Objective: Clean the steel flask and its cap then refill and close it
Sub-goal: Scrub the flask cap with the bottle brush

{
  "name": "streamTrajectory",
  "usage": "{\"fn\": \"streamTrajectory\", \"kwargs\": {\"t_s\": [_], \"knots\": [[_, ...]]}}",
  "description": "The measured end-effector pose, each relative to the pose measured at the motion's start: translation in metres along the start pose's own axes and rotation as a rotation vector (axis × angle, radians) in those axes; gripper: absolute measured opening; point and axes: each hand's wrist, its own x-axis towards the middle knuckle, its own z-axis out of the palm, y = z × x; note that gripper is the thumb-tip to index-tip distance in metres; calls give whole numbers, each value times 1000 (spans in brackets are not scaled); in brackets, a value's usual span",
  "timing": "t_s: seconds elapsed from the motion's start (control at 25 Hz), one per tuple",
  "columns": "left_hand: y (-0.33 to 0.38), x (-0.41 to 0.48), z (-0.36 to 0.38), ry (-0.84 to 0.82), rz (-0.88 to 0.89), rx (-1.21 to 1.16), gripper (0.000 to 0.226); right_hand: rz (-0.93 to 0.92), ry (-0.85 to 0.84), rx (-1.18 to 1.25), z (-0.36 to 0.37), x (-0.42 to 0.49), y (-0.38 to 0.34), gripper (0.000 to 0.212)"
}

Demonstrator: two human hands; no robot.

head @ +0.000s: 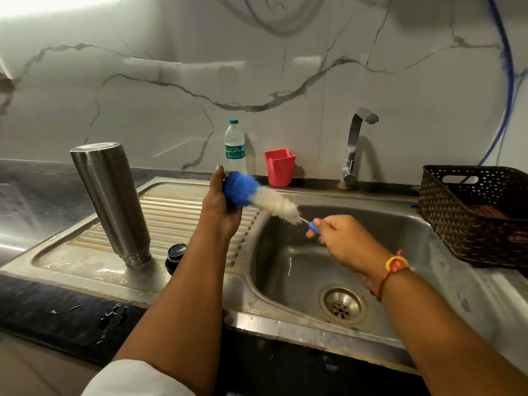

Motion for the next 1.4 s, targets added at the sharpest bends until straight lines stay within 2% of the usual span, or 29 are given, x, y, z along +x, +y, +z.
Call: {"fn": "streamTrajectory", "kwargs": {"t_s": [0.08, 0.12, 0.2, 0.28, 0.4, 0.44, 0.48, 0.56, 0.64, 0.68, 0.8, 0.88, 1.04, 1.16, 1.28, 1.4], "knots": [[2, 0, 1, -23, -1, -24, 69, 231, -184, 421, 1, -6, -3, 35], [2, 0, 2, -31, -1, -34, 73, 286, -241, 519, -1, -8, -3, 36], [2, 1, 3, -20, 3, -24, 80, 267, -272, 499, 0, -10, -4, 33], [1, 2, 4, 31, -4, -13, 71, 124, -174, 283, 2, -8, -2, 24], [1, 3, 2, 137, -13, 8, 40, -162, 104, -289, -1, -2, 4, 10], [2, 4, 1, 160, -32, -3, 37, -223, 175, -429, -1, -1, 7, 9], [3, 7, 0, 162, -60, -18, 39, -271, 245, -544, -1, -1, 7, 8], [4, 9, 0, 134, -134, -5, 62, -366, 380, -703, 0, 1, 7, 6], [1, 8, -2, 135, -157, 66, 83, -448, 470, -700, -1, 2, 5, 6], [-1, 7, -2, 131, -142, 86, 81, -460, 483, -662, -2, 2, 5, 6], [-4, 6, -2, 72, -78, 36, 59, -379, 435, -621, -9, 3, 4, 16], [-2, 9, -4, 54, -7, 35, 59, -290, 304, -559, -11, 3, 2, 24], [-1, 9, -3, 21, 31, 26, 78, 47, -122, 133, -7, -7, -4, 27], [-1, 6, 1, 19, 21, -2, 70, 158, -235, 339, -9, -11, -4, 21], [0, 6, 3, 65, 13, -22, 64, 58, -194, 238, -5, -10, -6, 21], [6, 8, 0, 125, 18, -31, 44, -147, -58, -134, -2, -6, 1, 16]]}}
